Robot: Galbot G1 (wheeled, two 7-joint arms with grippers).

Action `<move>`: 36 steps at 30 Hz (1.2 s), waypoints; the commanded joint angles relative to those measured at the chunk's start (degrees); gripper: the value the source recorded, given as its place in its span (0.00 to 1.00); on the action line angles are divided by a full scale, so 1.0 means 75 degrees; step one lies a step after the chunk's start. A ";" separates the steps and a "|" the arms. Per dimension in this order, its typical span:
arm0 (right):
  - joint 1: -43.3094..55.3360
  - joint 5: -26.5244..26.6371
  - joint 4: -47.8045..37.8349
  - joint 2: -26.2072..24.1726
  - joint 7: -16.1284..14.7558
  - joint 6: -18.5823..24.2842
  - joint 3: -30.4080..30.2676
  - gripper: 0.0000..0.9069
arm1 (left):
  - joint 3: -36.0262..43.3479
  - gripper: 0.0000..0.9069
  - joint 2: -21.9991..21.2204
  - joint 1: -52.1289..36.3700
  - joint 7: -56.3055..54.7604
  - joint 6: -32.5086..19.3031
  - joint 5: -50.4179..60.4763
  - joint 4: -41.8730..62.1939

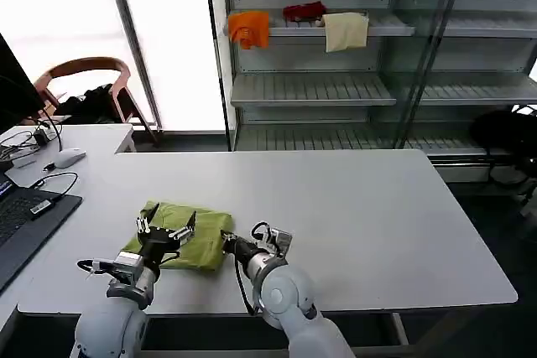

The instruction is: Fold and organize the clothes.

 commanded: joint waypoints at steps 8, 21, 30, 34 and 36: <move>-0.0339 -0.0459 0.0390 -0.0367 0.0146 -0.0019 -0.0110 1.00 | -0.0054 1.00 0.0015 0.0143 0.0001 -0.0038 -0.0052 -0.0025; 0.0121 -0.0260 -0.0354 -0.0009 0.0315 -0.0029 -0.0405 0.78 | -0.0007 1.00 0.0043 0.0098 0.0005 -0.0006 -0.0092 -0.0074; 0.0559 -0.0064 -0.0714 0.0201 0.0340 -0.0024 -0.0597 0.00 | -0.0021 1.00 0.0054 0.0076 0.0002 0.0005 -0.0158 0.0008; 0.0563 -0.0047 -0.0640 0.0177 0.0293 -0.0012 -0.0521 0.00 | -0.0028 1.00 0.0071 0.0063 0.0003 0.0011 -0.0179 0.0011; 0.0542 -0.0041 -0.0544 0.0156 0.0264 0.0000 -0.0445 0.00 | -0.0018 1.00 0.0074 0.0056 0.0001 0.0013 -0.0179 0.0021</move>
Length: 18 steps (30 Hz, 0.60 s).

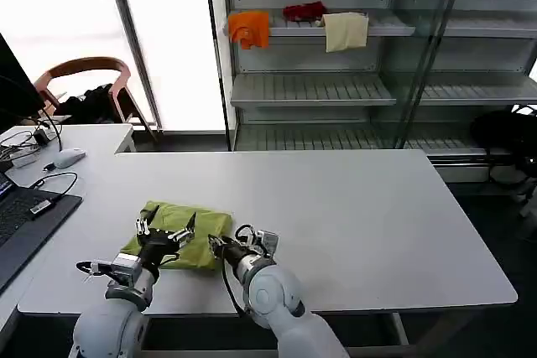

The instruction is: Fold and organize the clothes.

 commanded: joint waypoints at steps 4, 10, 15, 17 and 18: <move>0.0167 0.0087 0.0222 0.0022 -0.0019 0.0038 0.0332 0.00 | 0.0028 1.00 0.0000 -0.0017 0.0000 0.0009 0.0002 0.0034; 0.0128 0.0324 0.0788 -0.0379 0.0228 0.0018 0.0838 0.00 | 0.0001 1.00 -0.0011 0.0009 -0.0005 0.0007 -0.0001 0.0022; -0.0013 0.0664 0.1160 -0.0924 0.0216 0.0008 0.1344 0.00 | -0.0002 1.00 -0.0014 0.0039 -0.0009 0.0004 0.0001 -0.0015; -0.0100 0.0818 0.1332 -0.1299 0.0176 0.0007 0.1524 0.00 | 0.0012 1.00 -0.0027 0.0049 -0.0012 0.0005 0.0004 -0.0023; -0.0149 0.0864 0.1374 -0.1466 0.0149 0.0005 0.1613 0.00 | 0.0019 1.00 -0.0034 0.0050 -0.0011 0.0004 0.0003 -0.0024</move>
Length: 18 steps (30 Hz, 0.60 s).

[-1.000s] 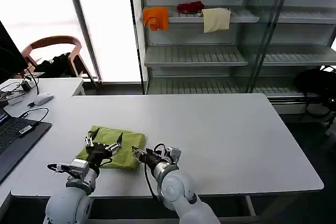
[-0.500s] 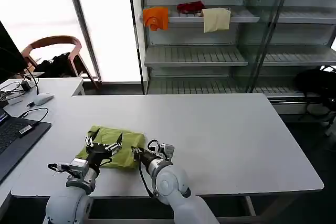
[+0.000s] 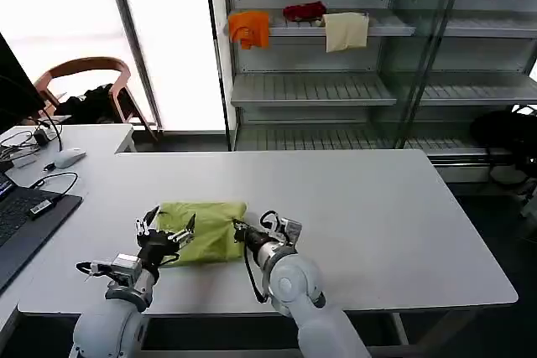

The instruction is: Fold and organize the clothes.

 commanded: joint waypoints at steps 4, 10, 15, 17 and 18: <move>-0.0210 0.0597 0.0798 -0.1511 -0.0132 0.0003 0.1199 0.00 | 0.0058 1.00 -0.0046 -0.0010 -0.0012 0.0009 0.0010 -0.0012; -0.0121 0.0644 0.0731 -0.2001 -0.0356 -0.0011 0.1555 0.00 | 0.0107 1.00 -0.0076 -0.0024 -0.0022 0.0027 0.0017 -0.0016; 0.0062 0.0352 0.0404 -0.2070 -0.0613 -0.0015 0.1553 0.44 | 0.0140 1.00 -0.0103 -0.0024 -0.0023 0.0039 0.0034 -0.0034; 0.0027 0.0054 0.0338 -0.2052 -0.0832 -0.0005 0.1539 1.00 | 0.0141 1.00 -0.0106 -0.0019 -0.0022 0.0046 0.0033 -0.0058; -0.0084 -0.0073 0.0346 -0.2031 -0.0905 -0.0001 0.1566 1.00 | 0.0133 1.00 -0.0107 -0.0011 -0.0023 0.0051 0.0031 -0.0071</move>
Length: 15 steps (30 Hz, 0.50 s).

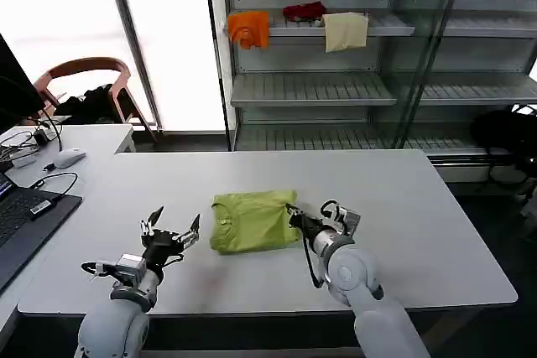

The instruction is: Fold and organize the clothes.

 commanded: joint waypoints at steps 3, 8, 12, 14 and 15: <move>-0.0329 -0.0819 0.0007 -0.0601 -0.0749 0.0028 0.0514 1.00 | -0.0035 1.00 0.0014 0.0028 0.0003 0.0012 -0.0008 -0.0061; -0.0880 -0.3419 0.0300 -0.0619 -0.1695 0.0064 0.1148 1.00 | -0.0095 1.00 0.0033 -0.0017 0.0004 -0.0002 -0.0146 -0.0027; -0.1112 -0.5625 0.0526 -0.0880 -0.2283 0.0162 0.1763 1.00 | -0.0167 1.00 0.0041 -0.0189 -0.0086 -0.0051 -0.0580 0.0083; -0.1169 -0.6807 0.0432 -0.1057 -0.2545 0.0546 0.2084 1.00 | -0.0229 1.00 0.0056 -0.0316 -0.0165 -0.0045 -0.1007 0.0201; -0.1196 -0.7368 0.0349 -0.1165 -0.2612 0.0778 0.2192 1.00 | -0.0277 1.00 0.0068 -0.0404 -0.0226 -0.0052 -0.1294 0.0262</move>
